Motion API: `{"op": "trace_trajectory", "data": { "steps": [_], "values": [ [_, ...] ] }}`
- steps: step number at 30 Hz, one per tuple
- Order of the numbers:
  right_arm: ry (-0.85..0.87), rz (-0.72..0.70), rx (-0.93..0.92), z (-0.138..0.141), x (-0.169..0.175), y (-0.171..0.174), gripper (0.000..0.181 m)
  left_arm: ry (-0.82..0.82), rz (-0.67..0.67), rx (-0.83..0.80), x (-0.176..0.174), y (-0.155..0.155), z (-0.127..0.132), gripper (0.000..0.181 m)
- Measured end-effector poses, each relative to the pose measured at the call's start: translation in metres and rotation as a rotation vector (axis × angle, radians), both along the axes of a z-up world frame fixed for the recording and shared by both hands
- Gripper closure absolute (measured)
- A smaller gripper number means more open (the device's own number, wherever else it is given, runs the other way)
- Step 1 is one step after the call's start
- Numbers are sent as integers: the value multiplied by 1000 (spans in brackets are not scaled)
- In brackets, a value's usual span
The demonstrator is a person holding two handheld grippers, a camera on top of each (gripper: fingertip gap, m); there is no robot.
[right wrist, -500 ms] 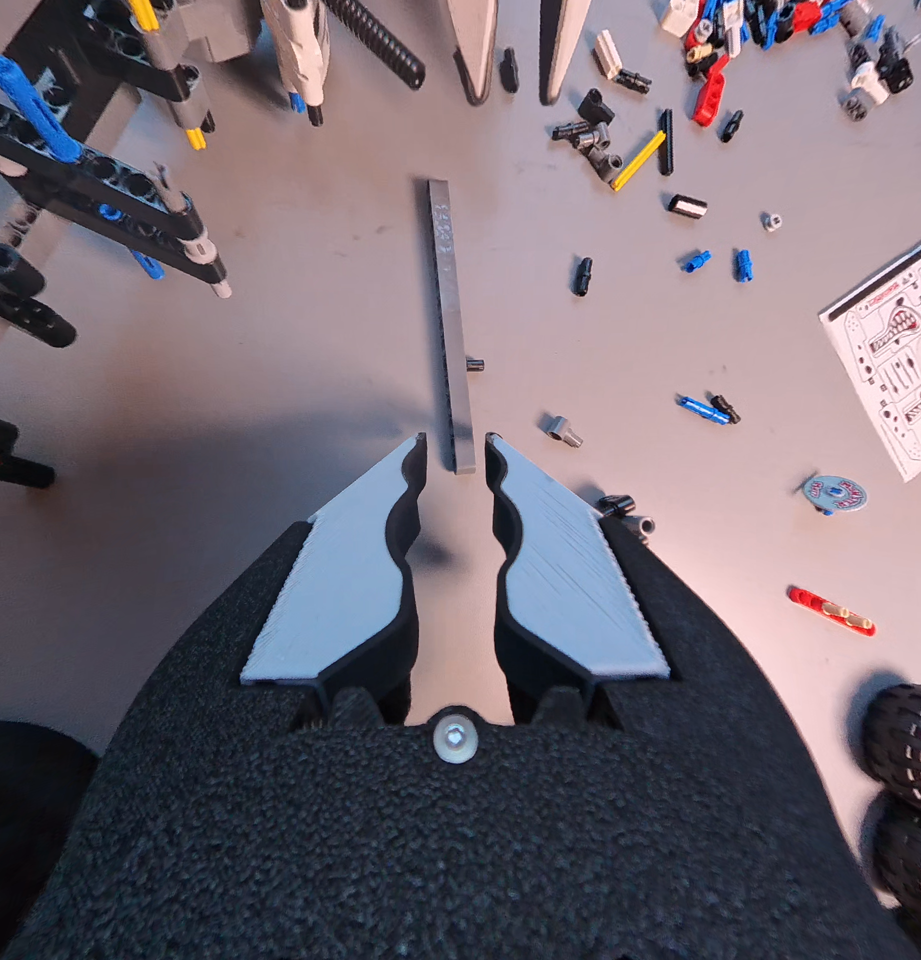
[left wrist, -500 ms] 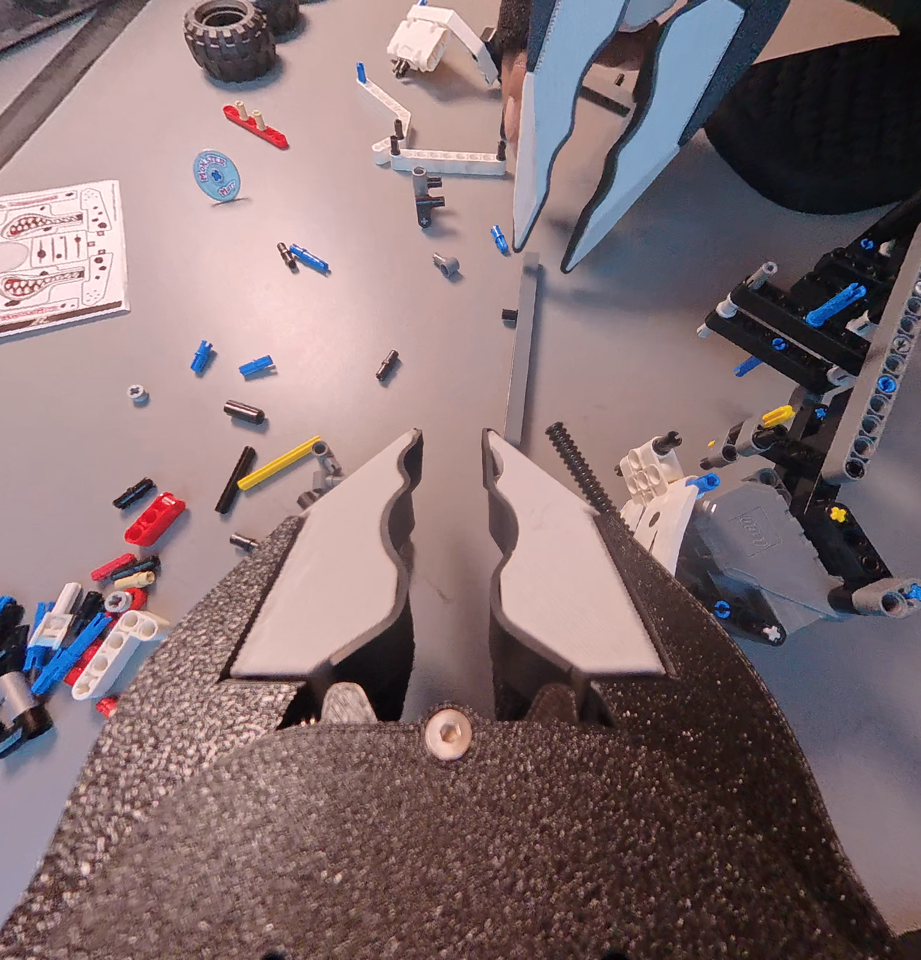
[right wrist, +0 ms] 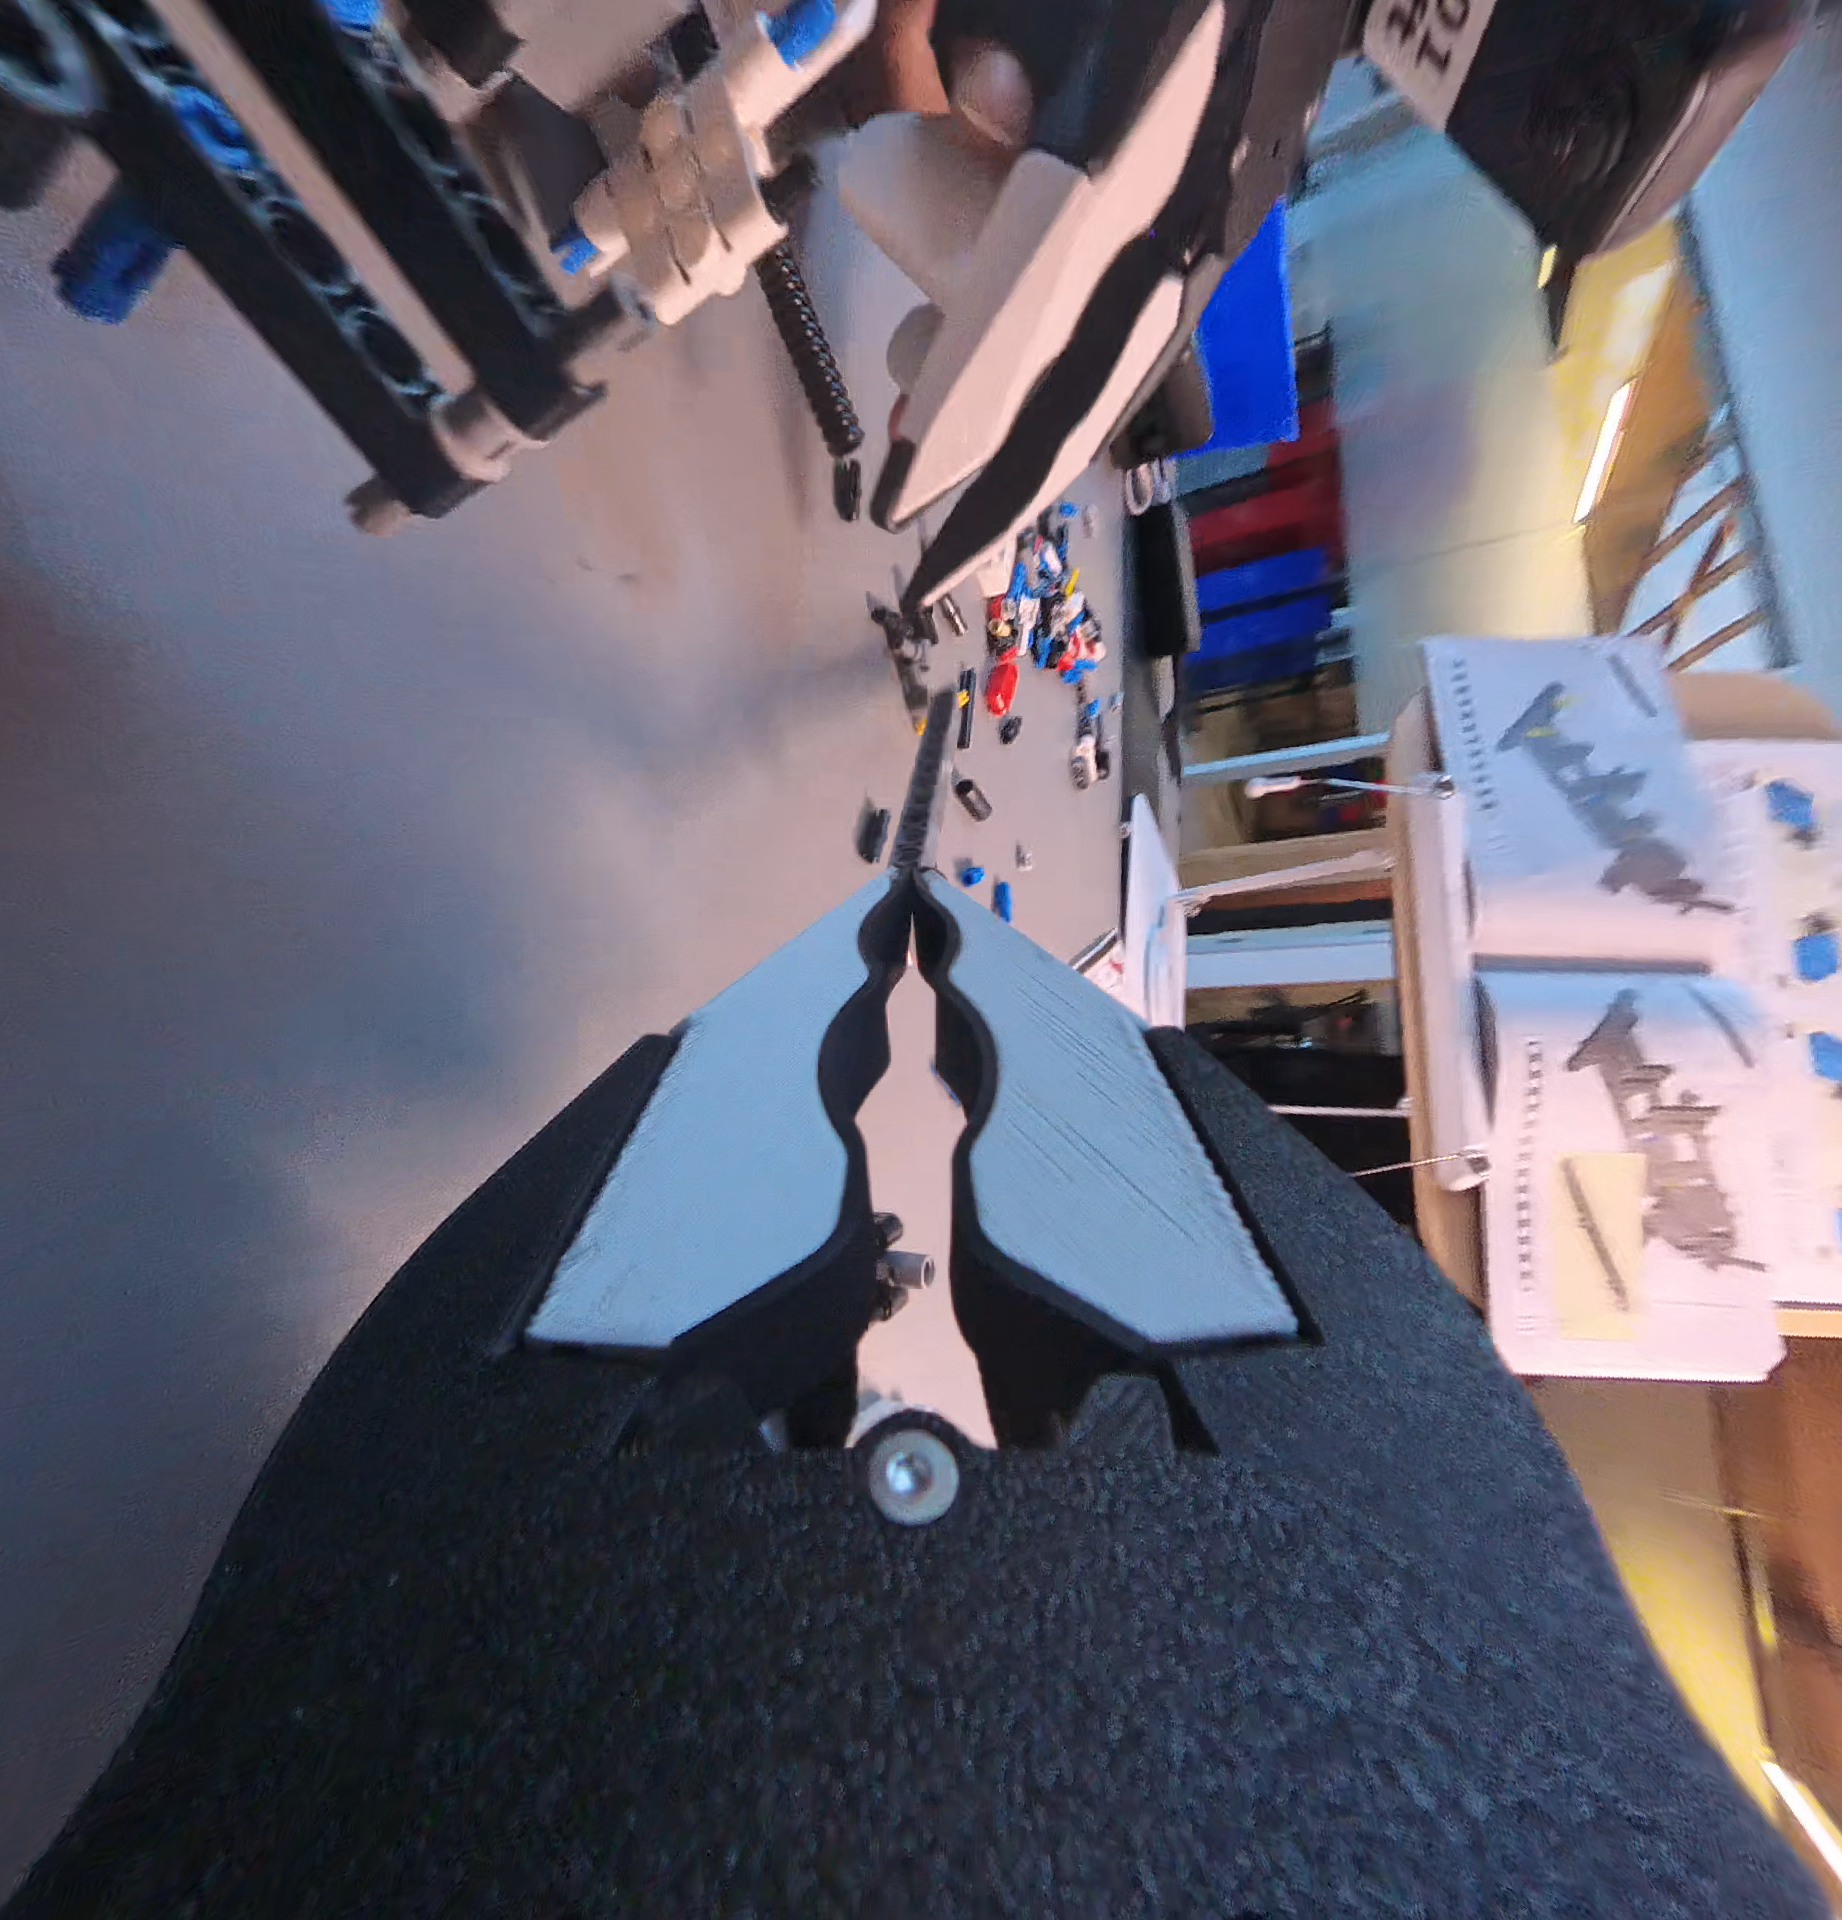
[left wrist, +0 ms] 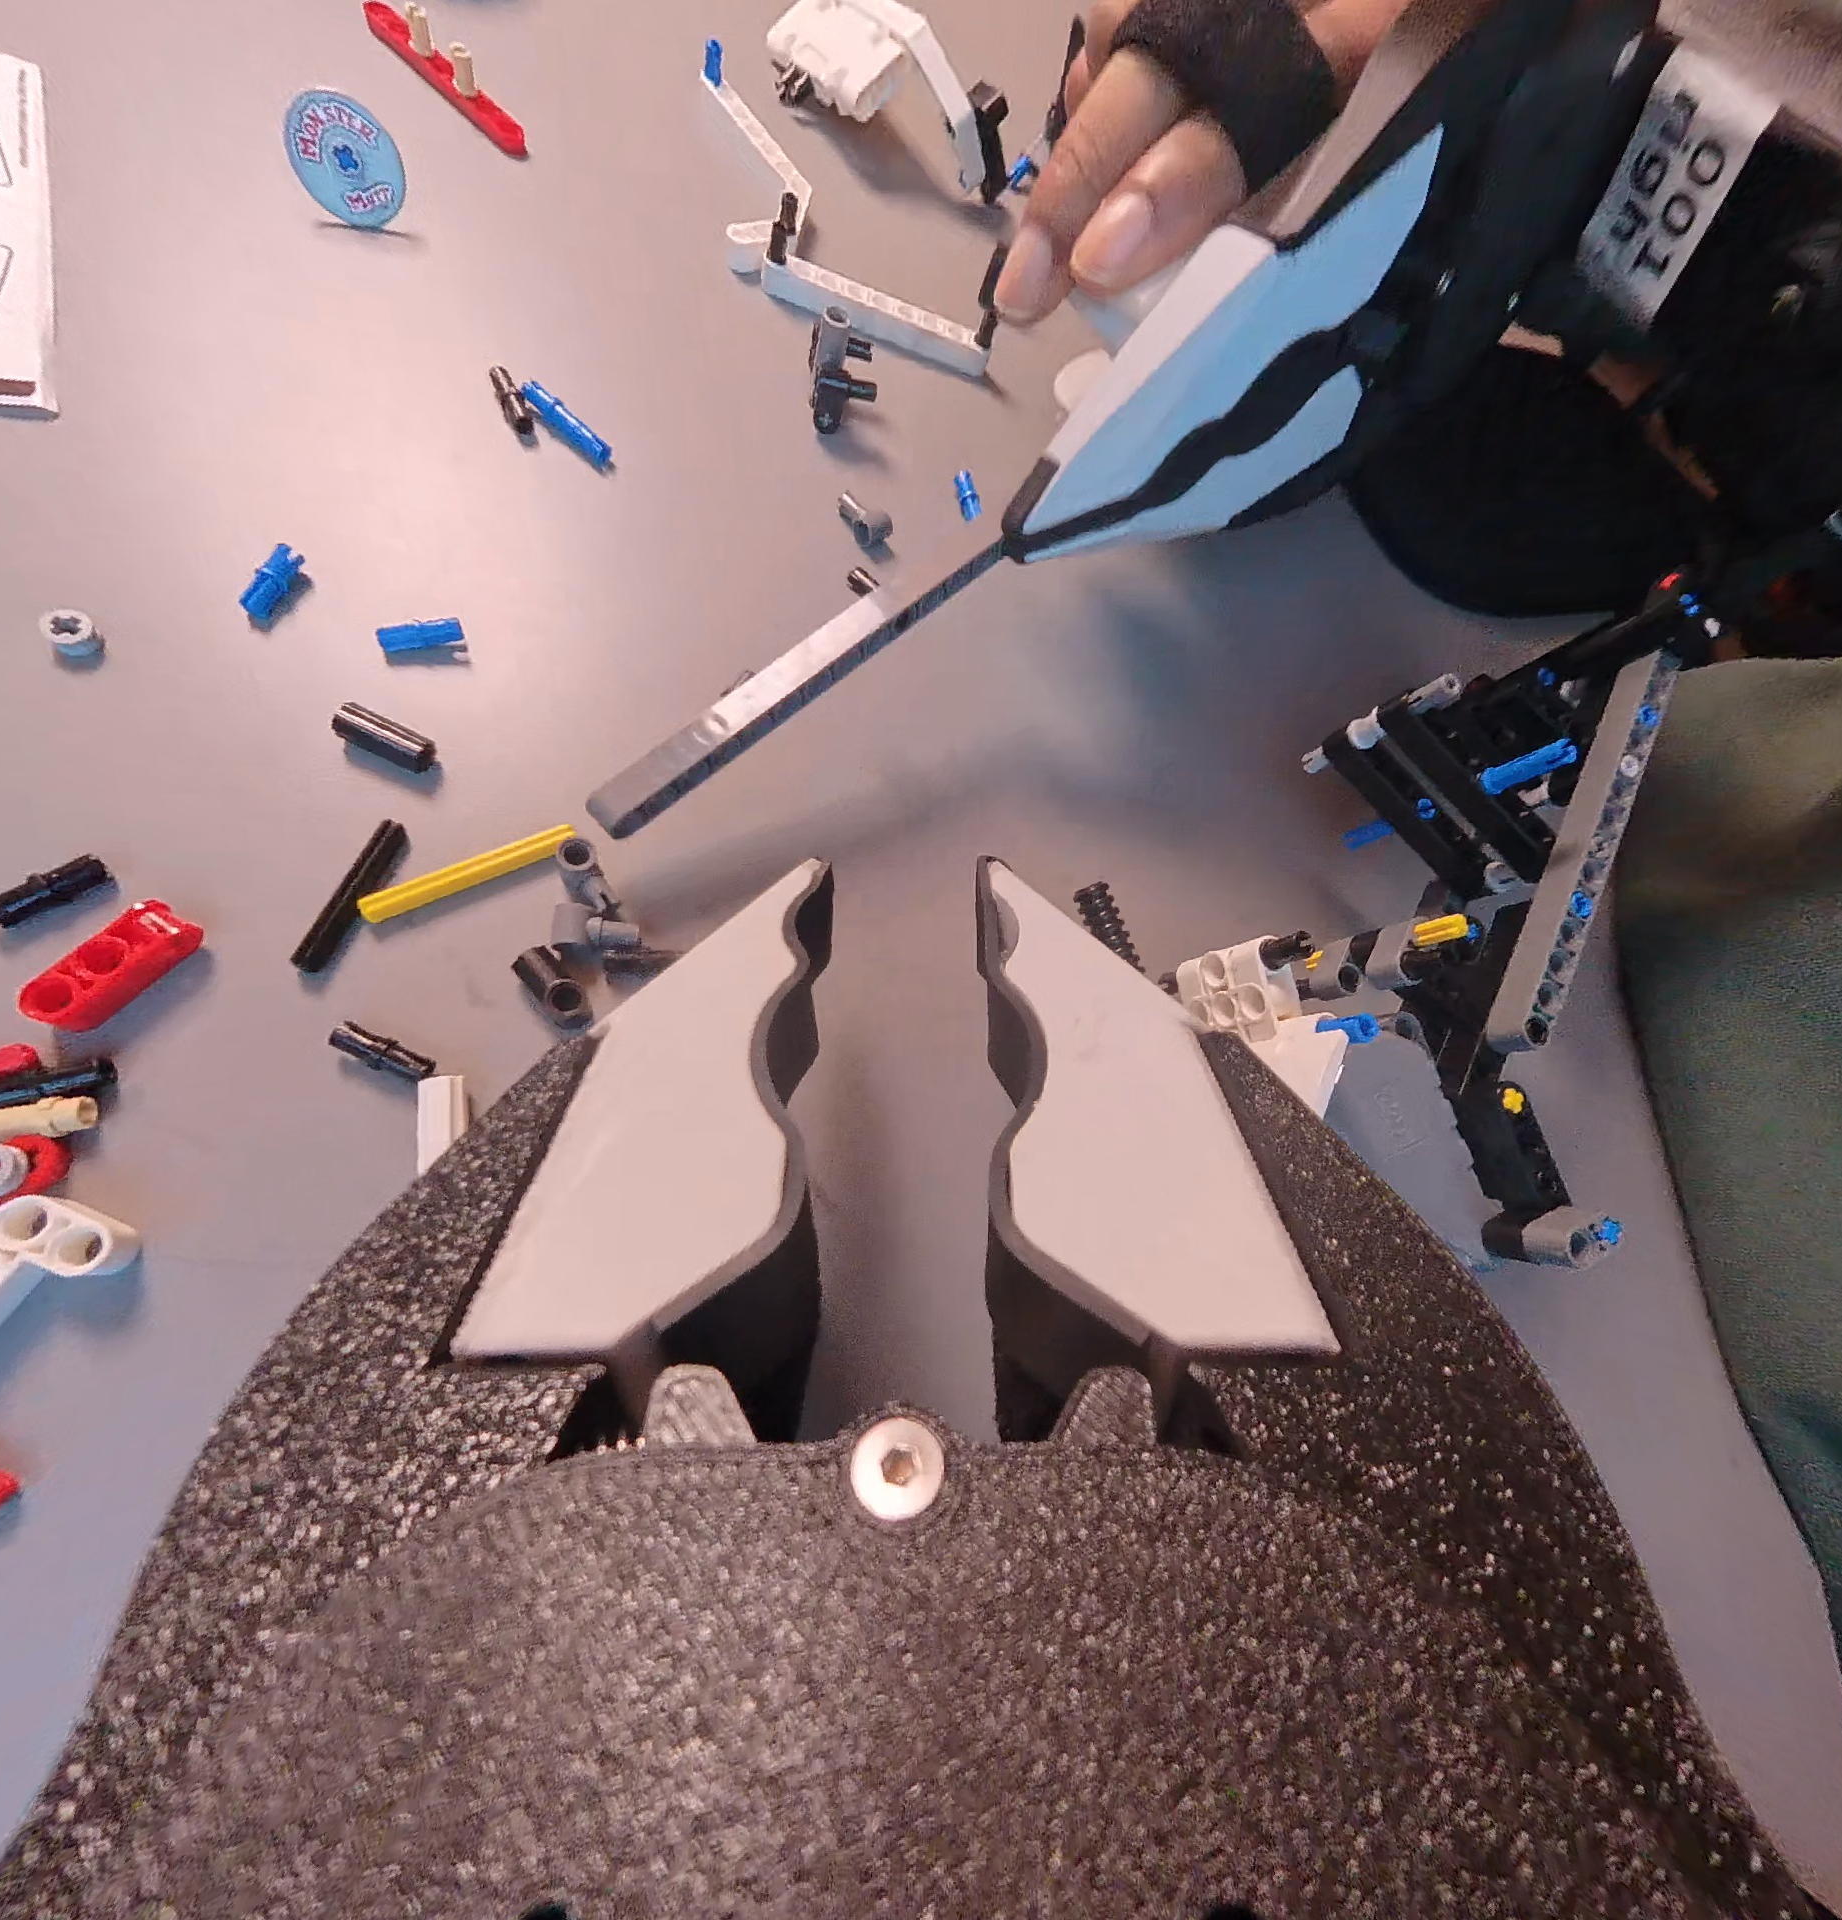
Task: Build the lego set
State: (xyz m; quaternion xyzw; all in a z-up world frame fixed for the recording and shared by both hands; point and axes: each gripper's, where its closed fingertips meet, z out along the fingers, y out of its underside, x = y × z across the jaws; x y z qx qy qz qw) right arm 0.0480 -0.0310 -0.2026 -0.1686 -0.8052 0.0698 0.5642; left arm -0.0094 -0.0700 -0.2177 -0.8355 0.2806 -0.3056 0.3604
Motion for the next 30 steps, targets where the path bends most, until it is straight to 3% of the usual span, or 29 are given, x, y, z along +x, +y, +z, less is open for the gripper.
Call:
{"op": "trace_trajectory", "data": {
  "steps": [8, 12, 14, 16, 17, 19, 21, 26, 28, 30],
  "values": [
    [-80, 33, -90, -17, 12, -8, 181, 121, 23, 40, -5, 14, -5, 154],
    [-226, -201, -577, -22, 9, 3, 173, 180, 14, 54, -4, 17, -11, 154],
    [-365, -321, -736, -30, 8, 6, 157, 182, 21, 63, -5, 18, -11, 154],
    [-504, -408, -851, -41, 10, 4, 154, 187, 33, 72, -6, 18, -10, 154],
    [-538, -405, -878, -43, 9, 0, 162, 185, 36, 76, -6, 18, -9, 154],
    [-554, -410, -839, -43, 7, 1, 173, 178, 56, 71, -9, 16, -6, 153],
    [-487, -313, -670, -37, 3, 2, 174, 144, 99, 56, -15, 16, -2, 149],
    [-108, -25, -117, -3, -4, 2, 174, -105, 50, -80, -6, 0, 12, 135],
    [-26, 11, 24, 4, -3, 2, 174, -145, -6, -94, 5, -5, 15, 143],
    [5, 8, 100, 5, -2, 6, 174, -148, -79, -84, 17, -13, 19, 166]
  ]
}}
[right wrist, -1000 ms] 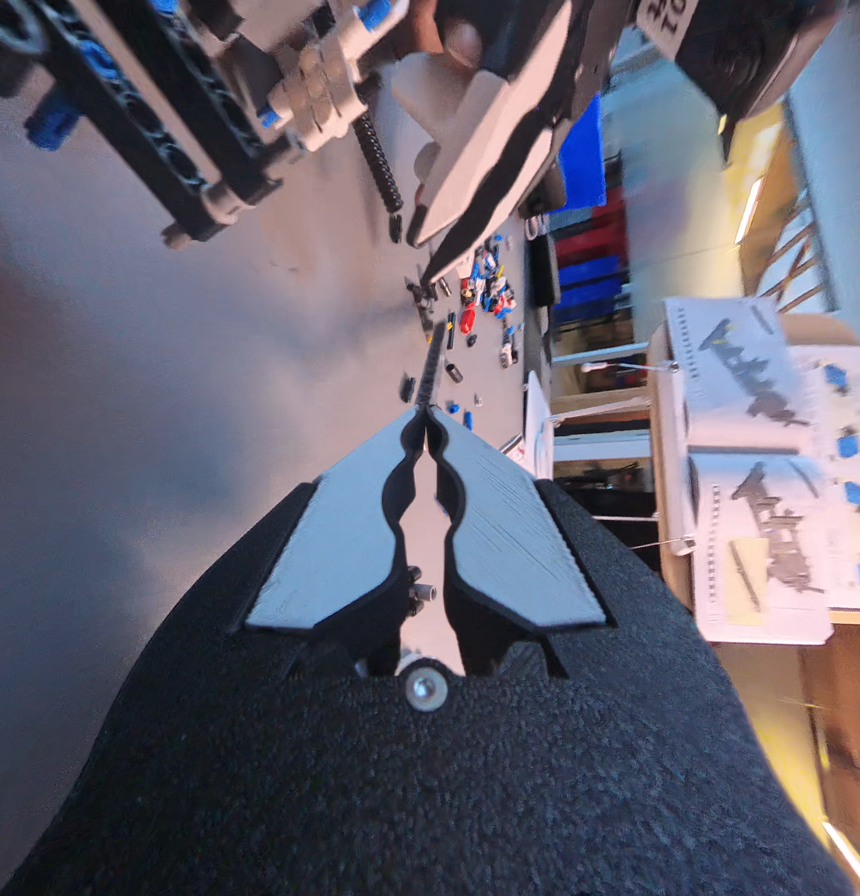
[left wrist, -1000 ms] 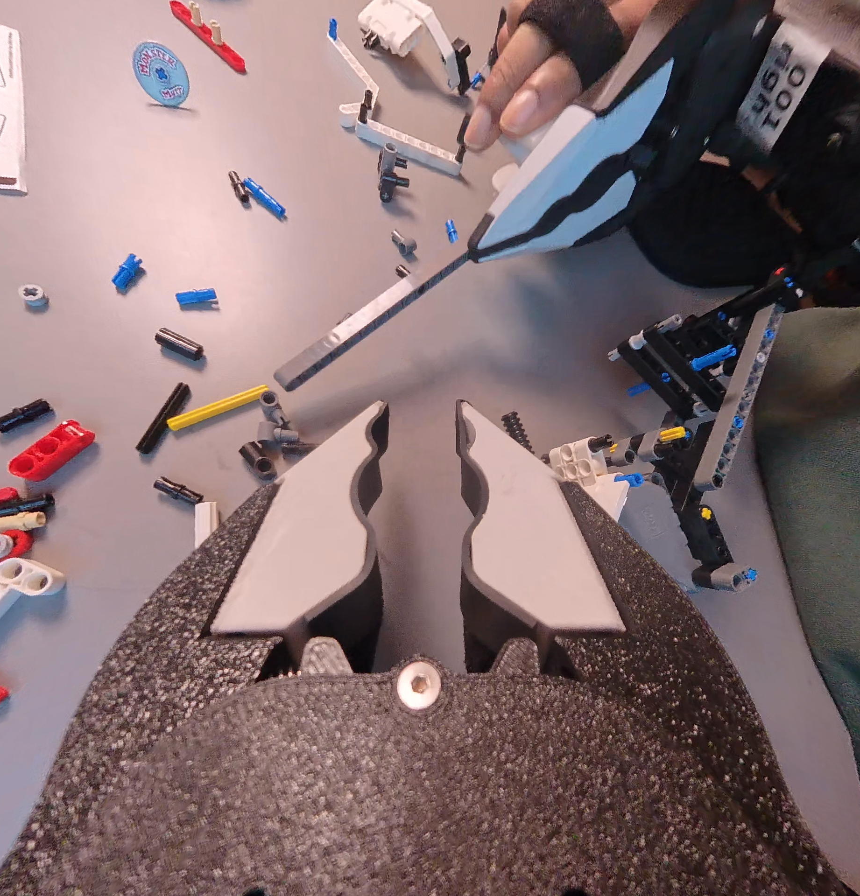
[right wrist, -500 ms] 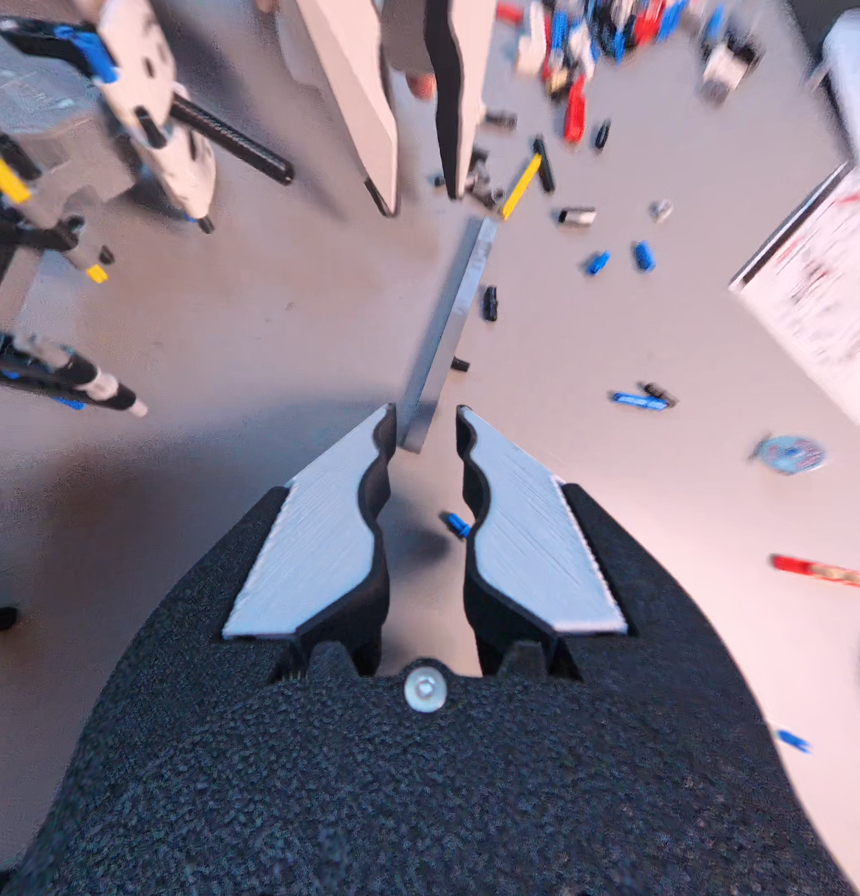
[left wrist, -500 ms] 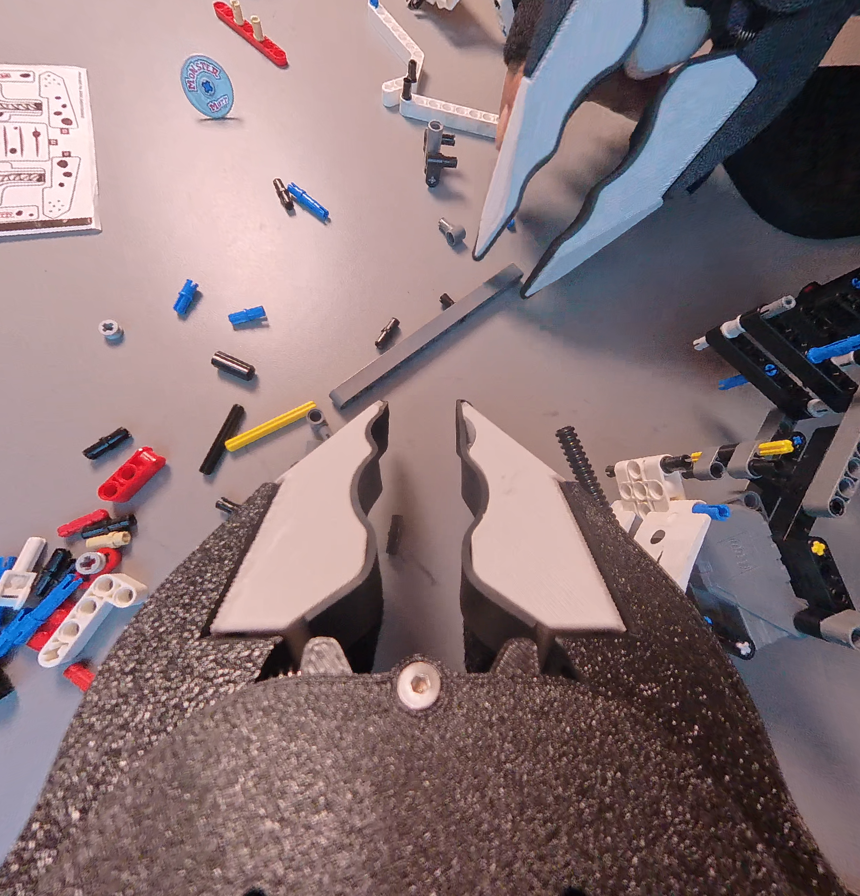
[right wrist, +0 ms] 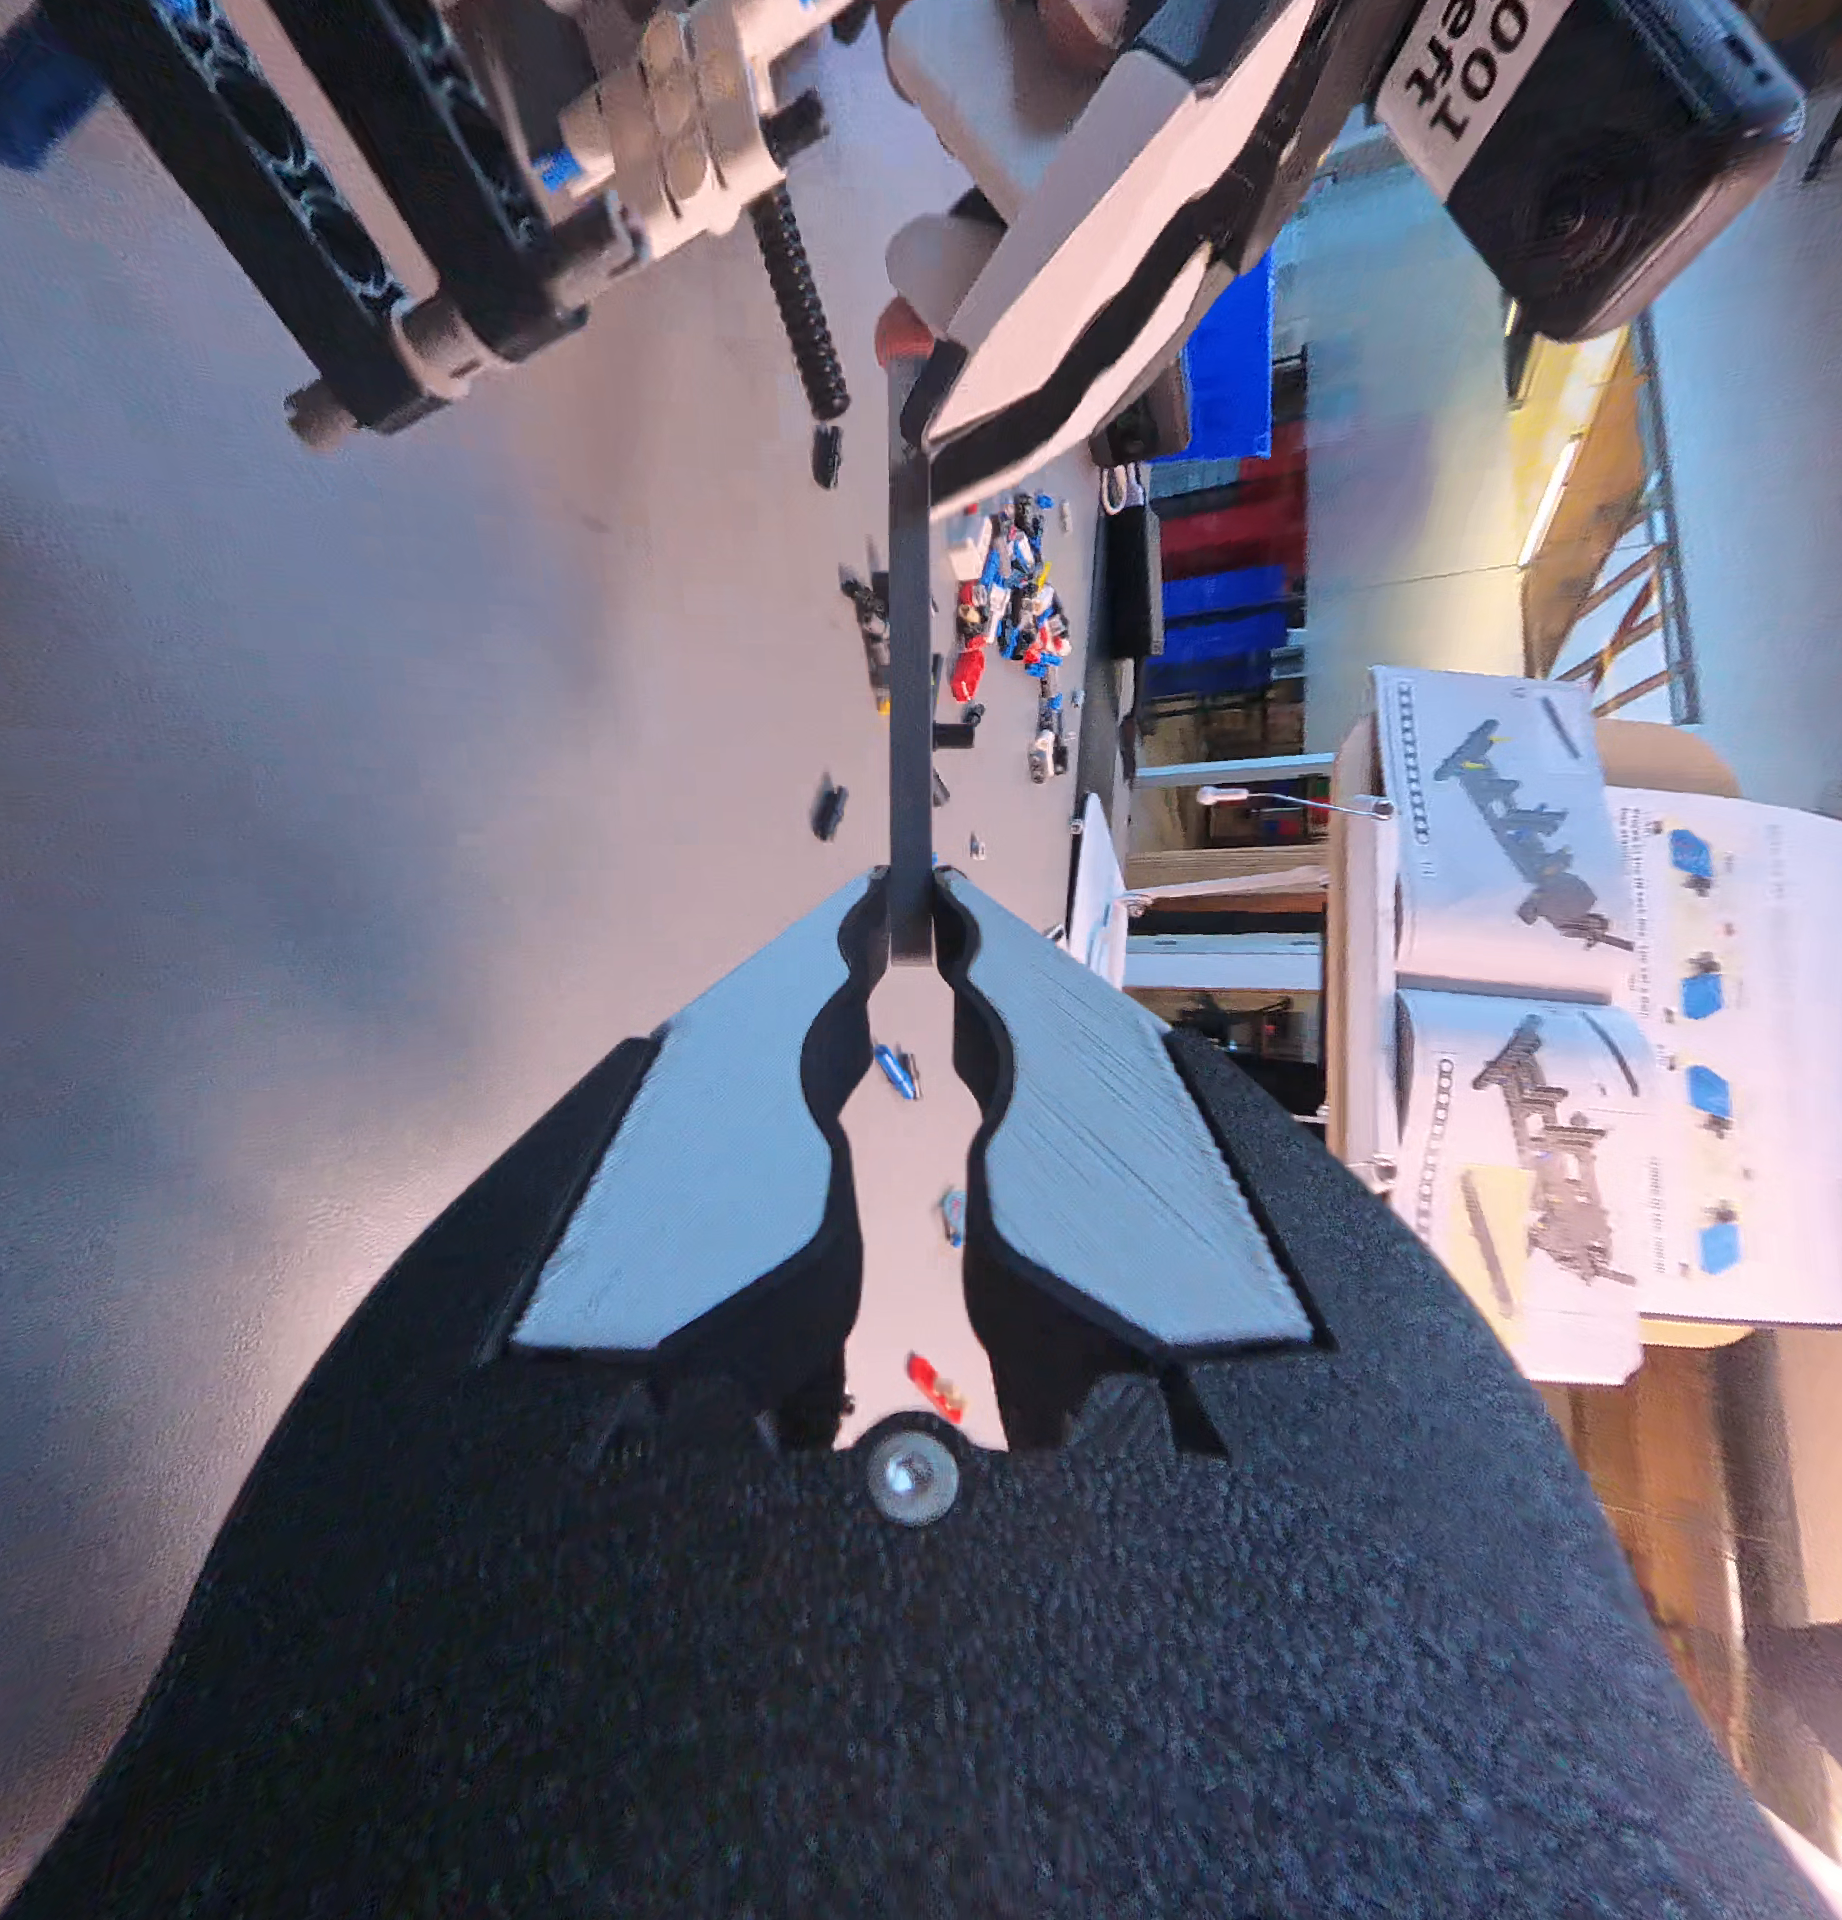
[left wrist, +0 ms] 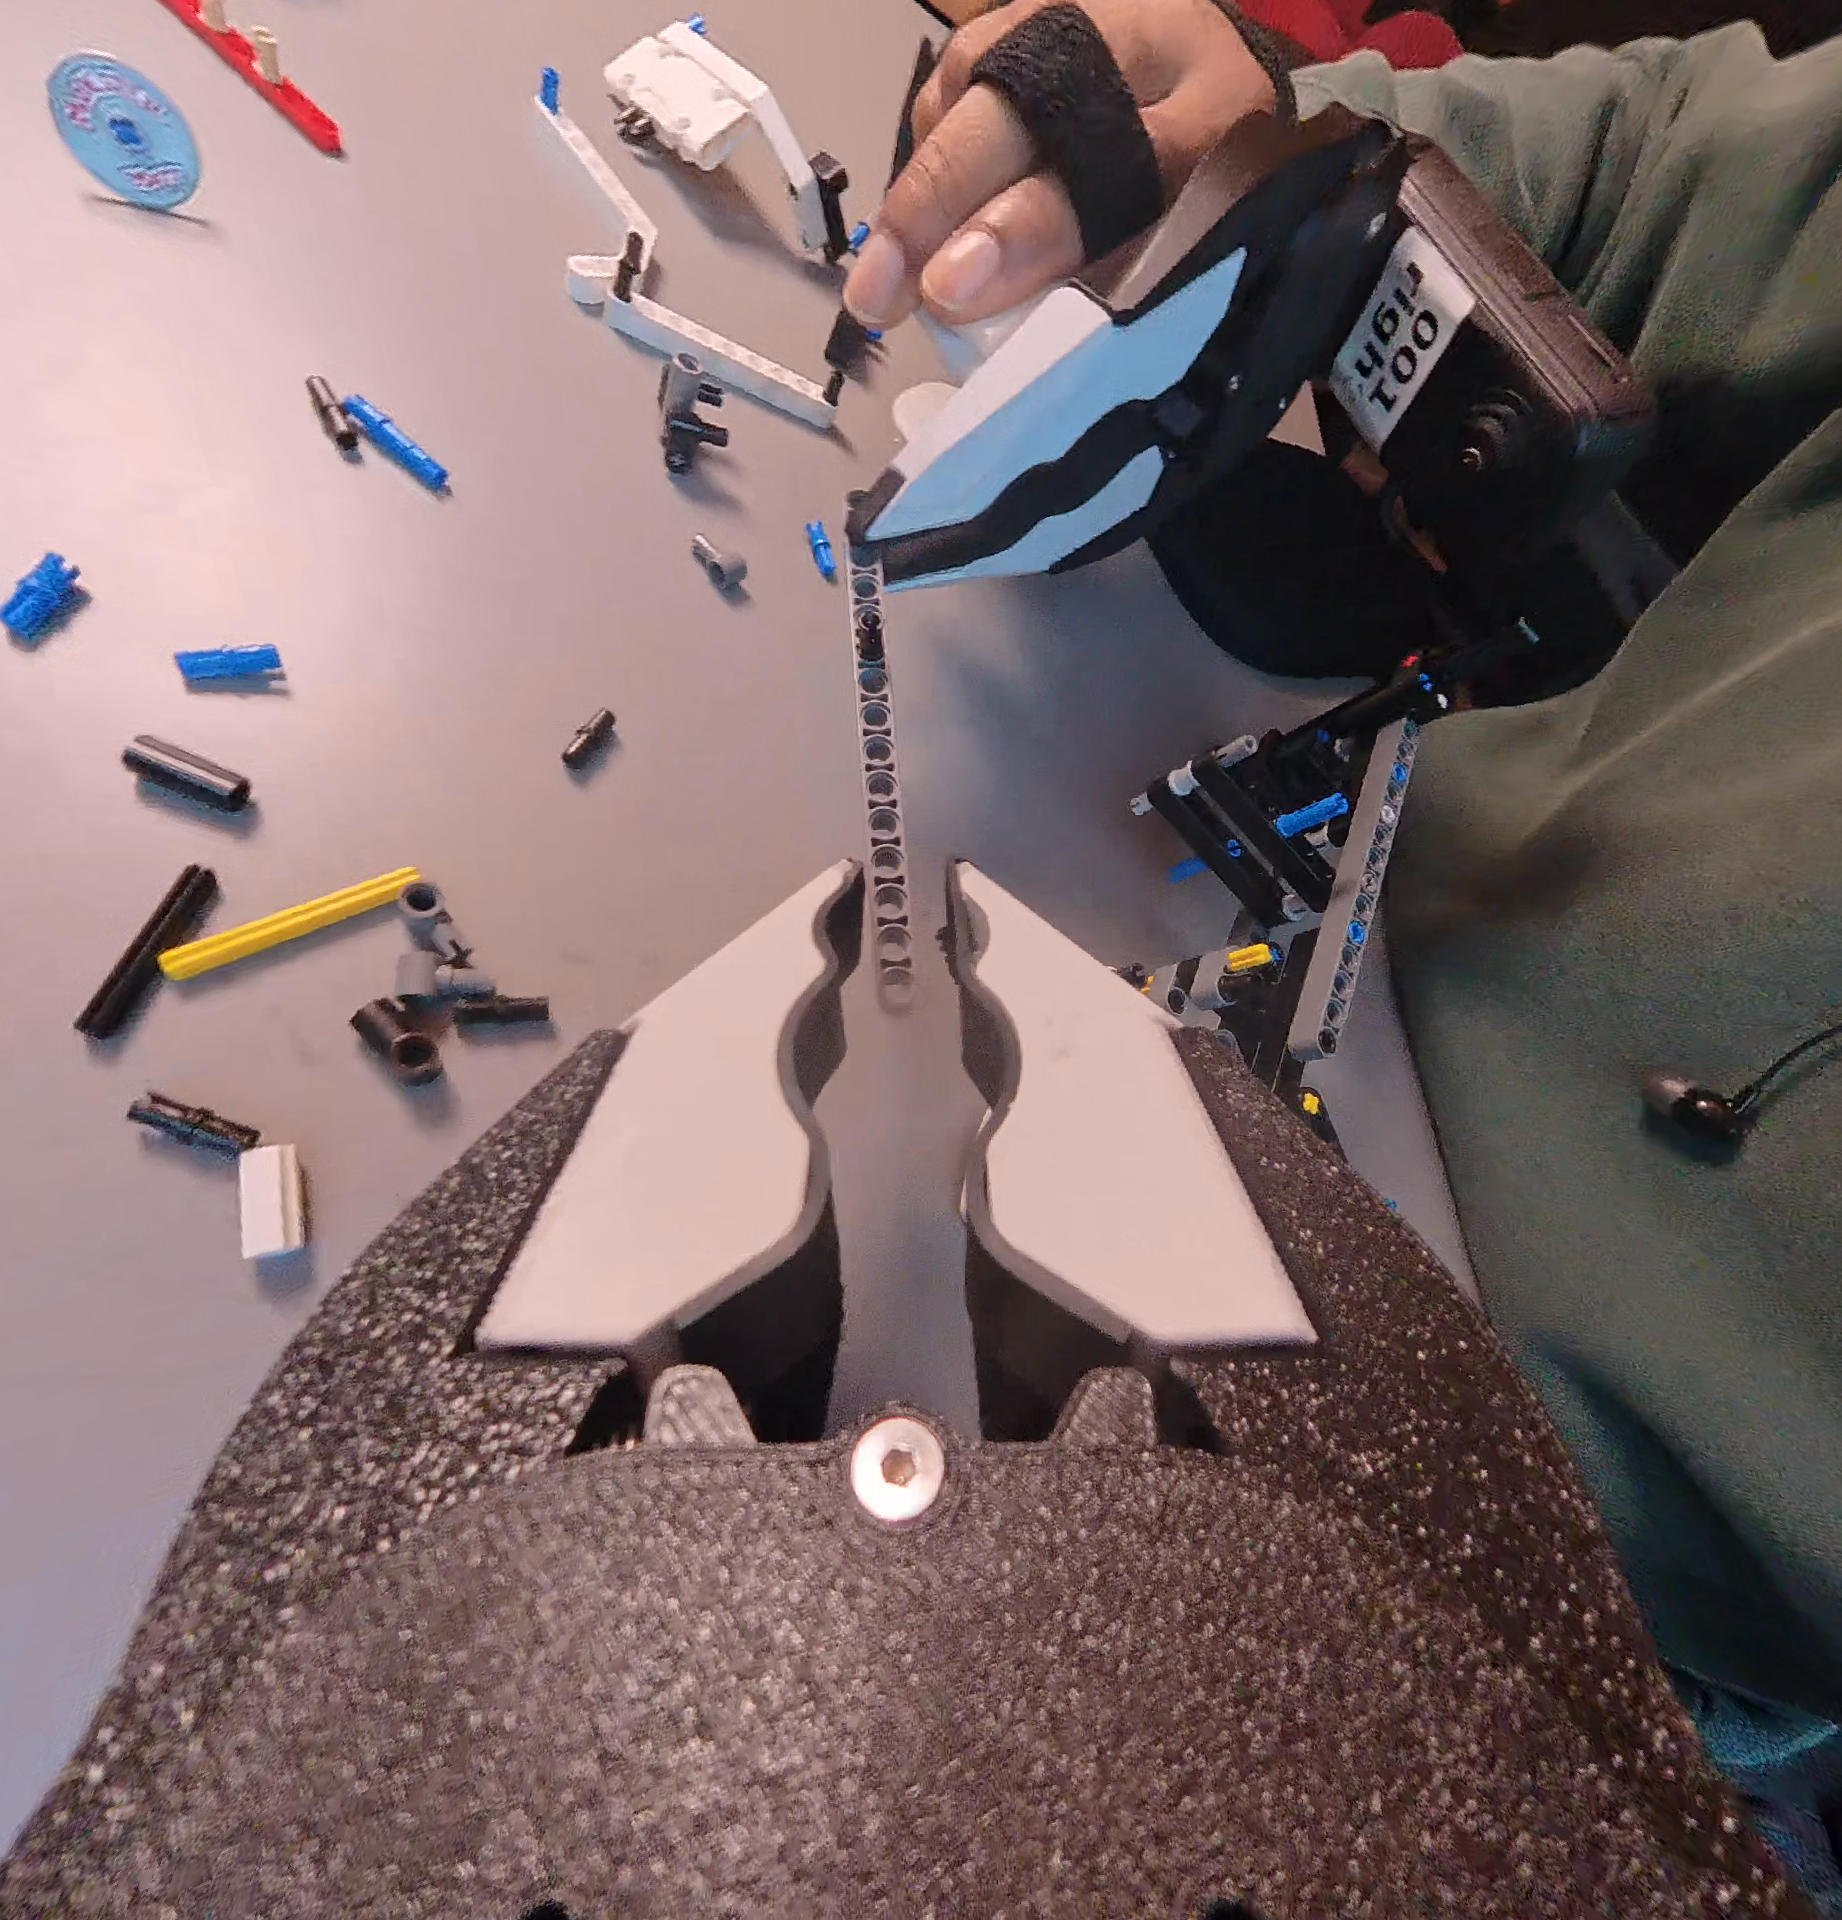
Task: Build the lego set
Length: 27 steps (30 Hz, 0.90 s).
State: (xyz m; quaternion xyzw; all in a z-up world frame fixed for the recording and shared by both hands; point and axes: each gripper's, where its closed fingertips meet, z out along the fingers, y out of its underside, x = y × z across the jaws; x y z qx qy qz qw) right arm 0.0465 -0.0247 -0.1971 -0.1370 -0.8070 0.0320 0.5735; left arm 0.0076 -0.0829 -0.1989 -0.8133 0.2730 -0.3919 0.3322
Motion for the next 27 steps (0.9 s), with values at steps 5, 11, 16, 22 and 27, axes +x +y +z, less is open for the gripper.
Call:
{"op": "trace_trajectory", "data": {
  "steps": [5, 11, 16, 22, 27],
  "values": [
    [27, -43, -40, 5, 2, 3, 173, 256, 21, 178, -4, 11, -7, 174],
    [-204, -200, -592, -12, 16, 10, 149, 543, -39, 329, -11, 14, -28, 174],
    [-403, -296, -754, -38, 21, 3, 157, 540, -99, 271, -5, 9, -43, 174],
    [-522, -316, -873, -49, 20, -7, 174, 522, -108, 233, -4, 4, -47, 173],
    [-603, -290, -881, -49, 26, -9, 174, 491, -115, 212, -4, 0, -47, 169]
  ]
}}
